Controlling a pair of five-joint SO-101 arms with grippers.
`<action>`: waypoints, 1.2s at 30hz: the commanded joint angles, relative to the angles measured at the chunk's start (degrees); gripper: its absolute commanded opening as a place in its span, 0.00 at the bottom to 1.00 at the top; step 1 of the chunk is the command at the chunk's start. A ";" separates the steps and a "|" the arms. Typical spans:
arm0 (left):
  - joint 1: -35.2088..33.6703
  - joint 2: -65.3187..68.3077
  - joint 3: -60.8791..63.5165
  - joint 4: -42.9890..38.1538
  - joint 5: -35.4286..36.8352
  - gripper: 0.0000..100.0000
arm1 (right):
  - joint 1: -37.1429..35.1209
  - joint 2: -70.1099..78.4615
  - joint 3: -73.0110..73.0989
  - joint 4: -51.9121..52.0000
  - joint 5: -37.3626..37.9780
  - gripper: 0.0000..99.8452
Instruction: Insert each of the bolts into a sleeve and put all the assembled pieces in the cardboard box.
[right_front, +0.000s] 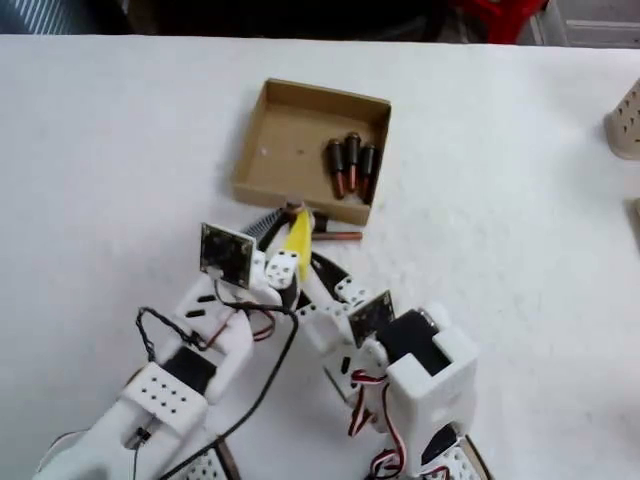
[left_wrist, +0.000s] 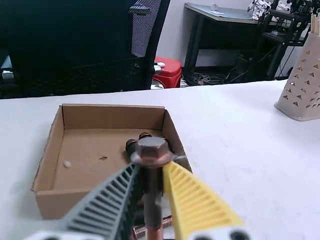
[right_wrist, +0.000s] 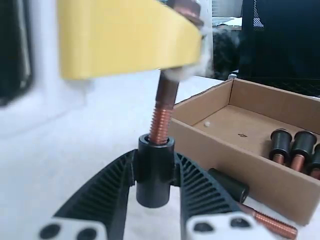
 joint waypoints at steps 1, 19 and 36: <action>-0.75 0.92 -3.08 -2.90 0.70 0.02 | -0.31 -0.22 0.26 -0.75 -0.26 0.02; -0.48 -8.31 2.11 11.87 0.35 0.02 | 1.45 -0.57 0.35 -0.75 -0.26 0.02; -0.48 -10.07 2.55 18.90 -4.04 0.03 | 2.51 -0.66 0.35 -0.84 -0.26 0.02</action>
